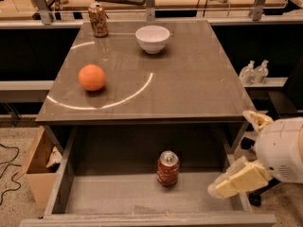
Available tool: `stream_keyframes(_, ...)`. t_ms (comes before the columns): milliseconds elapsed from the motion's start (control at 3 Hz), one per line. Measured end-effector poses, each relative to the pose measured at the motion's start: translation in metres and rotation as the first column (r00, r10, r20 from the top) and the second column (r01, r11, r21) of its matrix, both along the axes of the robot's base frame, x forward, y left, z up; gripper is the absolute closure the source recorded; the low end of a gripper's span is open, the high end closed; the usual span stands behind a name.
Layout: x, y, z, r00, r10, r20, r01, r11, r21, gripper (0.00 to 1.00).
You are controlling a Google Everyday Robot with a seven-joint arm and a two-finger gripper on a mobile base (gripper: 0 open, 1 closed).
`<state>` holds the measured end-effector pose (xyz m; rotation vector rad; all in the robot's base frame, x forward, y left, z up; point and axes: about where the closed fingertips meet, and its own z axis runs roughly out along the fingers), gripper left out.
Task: Pick coke can from top drawer and place on counter
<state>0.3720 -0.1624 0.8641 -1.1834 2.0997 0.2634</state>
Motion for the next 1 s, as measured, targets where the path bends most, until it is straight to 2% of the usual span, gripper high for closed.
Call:
stream_keyframes(333,-0.002,0.025,-0.038,0.9984,-0.002,0.056,-0.003,0.996,0.084,0.0)
stream_keyframes(667,0.002,0.038,-0.028,0.9937,0.022,0.11,-0.035,0.993,0.115,0.0)
stream_keyframes(1000,0.002,0.038,-0.028,0.9937,0.023,0.11,-0.035,0.993,0.115,0.0)
